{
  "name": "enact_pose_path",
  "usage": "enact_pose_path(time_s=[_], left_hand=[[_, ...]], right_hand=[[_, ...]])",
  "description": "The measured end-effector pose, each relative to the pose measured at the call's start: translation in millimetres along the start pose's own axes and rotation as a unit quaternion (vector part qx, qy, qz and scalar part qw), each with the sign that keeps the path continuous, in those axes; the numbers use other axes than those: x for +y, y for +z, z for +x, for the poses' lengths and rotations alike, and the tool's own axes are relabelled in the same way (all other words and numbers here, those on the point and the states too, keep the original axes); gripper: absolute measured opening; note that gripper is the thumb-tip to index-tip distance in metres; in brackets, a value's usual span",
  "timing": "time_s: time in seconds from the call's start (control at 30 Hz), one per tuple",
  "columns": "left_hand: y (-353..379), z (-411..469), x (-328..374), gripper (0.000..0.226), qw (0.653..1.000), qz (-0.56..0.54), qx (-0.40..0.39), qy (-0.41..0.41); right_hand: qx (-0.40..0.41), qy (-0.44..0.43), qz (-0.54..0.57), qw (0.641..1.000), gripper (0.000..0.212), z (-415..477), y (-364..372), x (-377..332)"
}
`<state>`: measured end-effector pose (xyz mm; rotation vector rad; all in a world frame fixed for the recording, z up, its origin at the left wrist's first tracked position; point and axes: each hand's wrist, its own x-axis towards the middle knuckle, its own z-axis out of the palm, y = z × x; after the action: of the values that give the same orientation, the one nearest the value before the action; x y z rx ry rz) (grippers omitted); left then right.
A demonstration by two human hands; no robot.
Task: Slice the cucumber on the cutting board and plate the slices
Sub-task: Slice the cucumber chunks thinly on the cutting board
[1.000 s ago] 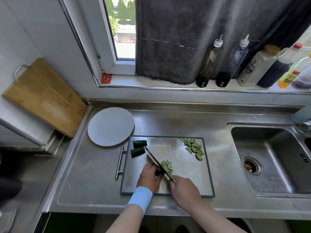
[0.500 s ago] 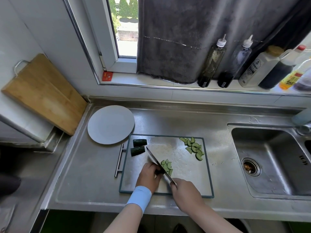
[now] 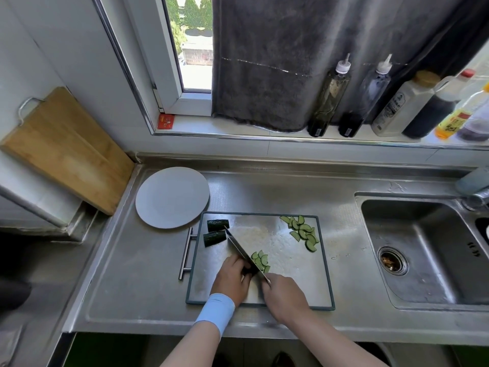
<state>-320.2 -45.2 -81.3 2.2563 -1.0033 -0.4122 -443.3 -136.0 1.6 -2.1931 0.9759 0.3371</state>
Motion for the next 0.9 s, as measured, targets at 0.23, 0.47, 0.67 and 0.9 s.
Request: enact_pose_path(time_s=[0.23, 0.47, 0.67, 0.9], left_hand=[[-2, 0, 4, 0.01, 0.999, -0.024, 0.007, -0.028], [-1, 0, 3, 0.011, 0.998, -0.027, -0.005, -0.051], [-2, 1, 4, 0.01, 0.999, -0.022, 0.003, -0.046], [-4, 0, 4, 0.009, 1.0, -0.018, 0.01, -0.022]], right_hand=[[0.026, -0.026, -0.002, 0.999, 0.022, -19, -1, 6], [0.02, -0.017, -0.023, 0.999, 0.02, -29, -4, 11], [-0.005, -0.005, -0.014, 1.0, 0.023, -18, -2, 5], [-0.013, 0.016, 0.011, 1.0, 0.026, -1, 1, 0]])
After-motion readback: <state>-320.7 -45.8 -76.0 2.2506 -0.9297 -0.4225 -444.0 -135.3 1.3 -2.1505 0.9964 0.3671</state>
